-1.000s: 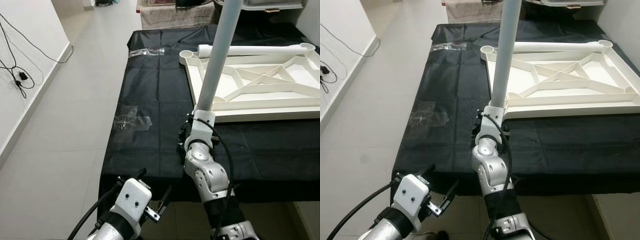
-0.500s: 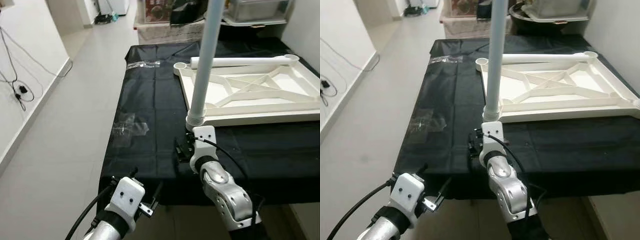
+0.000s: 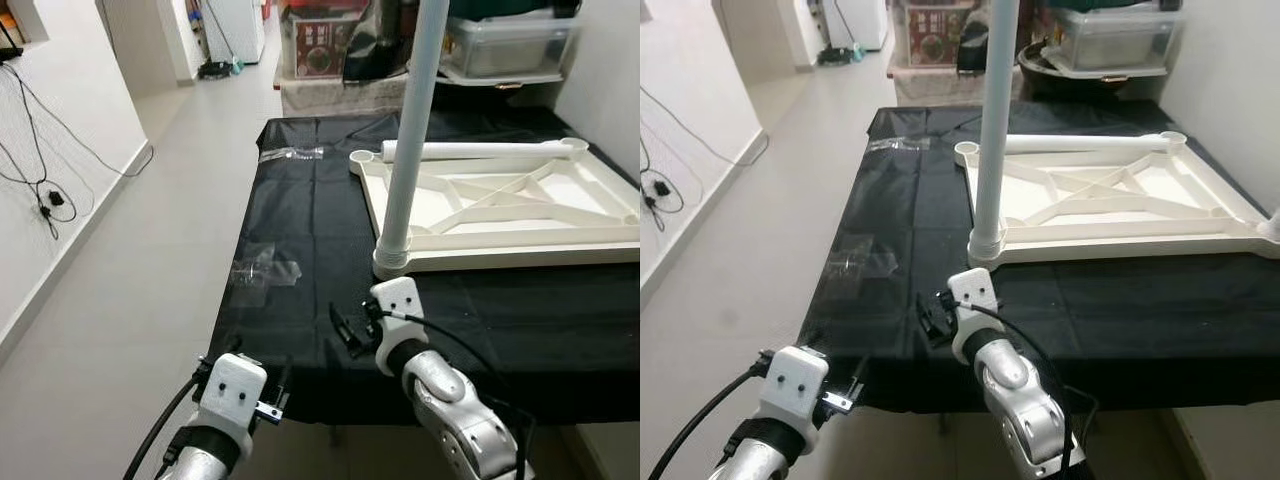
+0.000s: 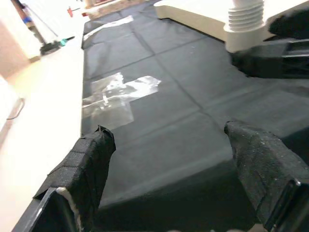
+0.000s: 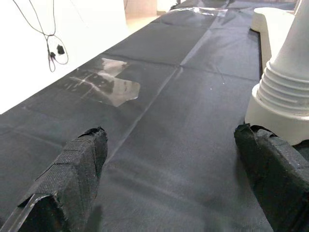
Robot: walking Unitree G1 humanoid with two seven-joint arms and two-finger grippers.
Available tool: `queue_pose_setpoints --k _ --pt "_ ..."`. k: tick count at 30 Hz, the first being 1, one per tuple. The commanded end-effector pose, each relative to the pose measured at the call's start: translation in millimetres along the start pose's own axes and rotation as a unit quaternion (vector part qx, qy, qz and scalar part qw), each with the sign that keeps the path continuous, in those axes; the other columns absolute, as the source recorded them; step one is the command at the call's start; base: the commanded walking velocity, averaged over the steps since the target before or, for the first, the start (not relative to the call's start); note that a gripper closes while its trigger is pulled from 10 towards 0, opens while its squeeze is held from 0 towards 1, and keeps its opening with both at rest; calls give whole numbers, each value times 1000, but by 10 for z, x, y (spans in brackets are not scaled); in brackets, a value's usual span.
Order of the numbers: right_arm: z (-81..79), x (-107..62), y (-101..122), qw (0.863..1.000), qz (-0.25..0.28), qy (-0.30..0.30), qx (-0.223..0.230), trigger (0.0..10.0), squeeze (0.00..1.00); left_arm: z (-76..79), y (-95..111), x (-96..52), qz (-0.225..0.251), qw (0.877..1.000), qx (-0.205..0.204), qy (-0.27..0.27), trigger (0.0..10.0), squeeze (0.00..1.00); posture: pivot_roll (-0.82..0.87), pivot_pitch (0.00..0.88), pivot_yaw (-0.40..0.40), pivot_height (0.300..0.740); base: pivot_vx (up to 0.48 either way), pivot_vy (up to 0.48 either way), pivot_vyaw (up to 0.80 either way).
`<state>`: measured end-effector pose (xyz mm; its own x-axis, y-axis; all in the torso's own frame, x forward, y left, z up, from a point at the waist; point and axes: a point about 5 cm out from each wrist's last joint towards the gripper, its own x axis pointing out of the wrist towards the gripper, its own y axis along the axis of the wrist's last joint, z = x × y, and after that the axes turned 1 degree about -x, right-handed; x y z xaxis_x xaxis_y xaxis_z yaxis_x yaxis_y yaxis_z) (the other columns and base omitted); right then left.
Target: Building children table
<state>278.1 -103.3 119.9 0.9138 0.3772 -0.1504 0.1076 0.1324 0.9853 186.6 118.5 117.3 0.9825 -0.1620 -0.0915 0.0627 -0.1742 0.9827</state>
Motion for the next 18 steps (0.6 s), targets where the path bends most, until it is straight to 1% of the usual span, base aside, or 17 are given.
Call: queue_pose_setpoints --k 1,3,4,5,8,11,13,16,18 --pt "-41 -7 -65 1000 -8 17 -1 10000 0 -26 -76 -7 -14 1000 9 13 10000 0 62 38 34 740 0 -322 0" --pt "-41 -6 -68 1000 -6 25 -3 10000 0 -38 -93 -2 -17 1000 7 20 10000 0 60 31 30 740 0 -322 0" --pt "-34 -6 -66 999 -1 31 -7 10000 0 -44 -109 4 -22 999 -1 24 10000 0 60 31 30 740 0 -322 0" --pt "-30 -6 -62 999 6 39 -7 10000 0 -43 -126 10 -27 999 -8 24 10000 0 59 24 26 740 0 0 0" --pt "-45 -9 -67 998 22 60 16 10000 0 -68 -138 15 -33 998 -18 43 10000 0 59 24 26 740 0 0 0" --pt "-73 -23 -46 997 33 71 15 10000 0 -80 -134 14 -31 998 -13 50 10000 0 49 15 26 740 0 0 0" --pt "-128 -46 -40 996 37 84 17 10000 0 -85 -137 3 -34 997 -26 57 10000 0 49 15 26 740 0 0 0" --pt "-141 -45 -60 996 34 84 24 10000 0 -83 -145 3 -34 997 -26 60 10000 0 44 11 26 740 0 0 0" --pt "-112 -30 -80 996 33 78 28 10000 0 -66 -141 18 -31 998 -18 58 10000 0 33 14 15 740 0 0 0"
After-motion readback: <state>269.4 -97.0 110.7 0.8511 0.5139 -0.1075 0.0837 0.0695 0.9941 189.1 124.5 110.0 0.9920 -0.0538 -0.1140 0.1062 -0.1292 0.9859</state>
